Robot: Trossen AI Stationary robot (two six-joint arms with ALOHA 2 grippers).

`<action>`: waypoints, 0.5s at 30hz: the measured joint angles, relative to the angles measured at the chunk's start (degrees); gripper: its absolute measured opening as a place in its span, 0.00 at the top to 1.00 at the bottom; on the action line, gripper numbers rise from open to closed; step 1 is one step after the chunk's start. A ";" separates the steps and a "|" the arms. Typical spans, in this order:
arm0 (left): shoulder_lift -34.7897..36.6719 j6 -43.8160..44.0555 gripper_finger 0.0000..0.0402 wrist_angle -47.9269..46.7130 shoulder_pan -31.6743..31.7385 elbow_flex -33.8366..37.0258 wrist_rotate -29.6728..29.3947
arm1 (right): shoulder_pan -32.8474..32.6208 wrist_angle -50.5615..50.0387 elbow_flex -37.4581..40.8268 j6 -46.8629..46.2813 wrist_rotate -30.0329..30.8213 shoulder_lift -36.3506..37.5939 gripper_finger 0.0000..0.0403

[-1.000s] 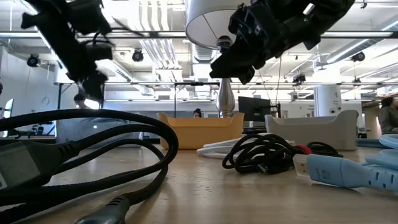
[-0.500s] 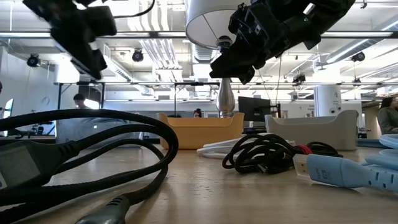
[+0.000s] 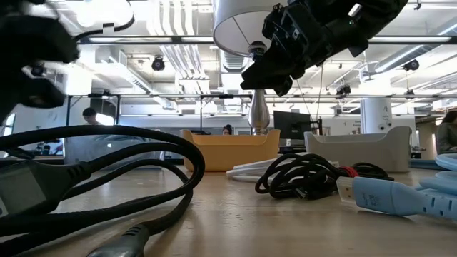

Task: Sort HDMI cables
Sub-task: Put the left blue HDMI cable into the black bin

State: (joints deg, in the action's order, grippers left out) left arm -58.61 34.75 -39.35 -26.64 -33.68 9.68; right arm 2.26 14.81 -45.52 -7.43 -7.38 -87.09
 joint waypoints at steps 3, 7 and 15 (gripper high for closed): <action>-1.97 2.47 0.70 0.17 -2.27 1.58 -0.32 | 0.00 0.00 0.00 -0.08 -0.01 0.00 0.61; -4.66 4.02 0.70 2.72 -4.24 3.21 -0.21 | 0.00 0.02 0.00 -0.08 -0.02 0.00 0.60; -9.89 4.14 0.70 6.82 -6.27 4.18 1.99 | 0.00 0.05 0.00 -0.08 -0.02 0.00 0.61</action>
State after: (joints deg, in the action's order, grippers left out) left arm -68.50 38.89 -32.53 -32.91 -29.50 11.67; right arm 2.26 14.85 -45.52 -7.51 -7.40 -87.09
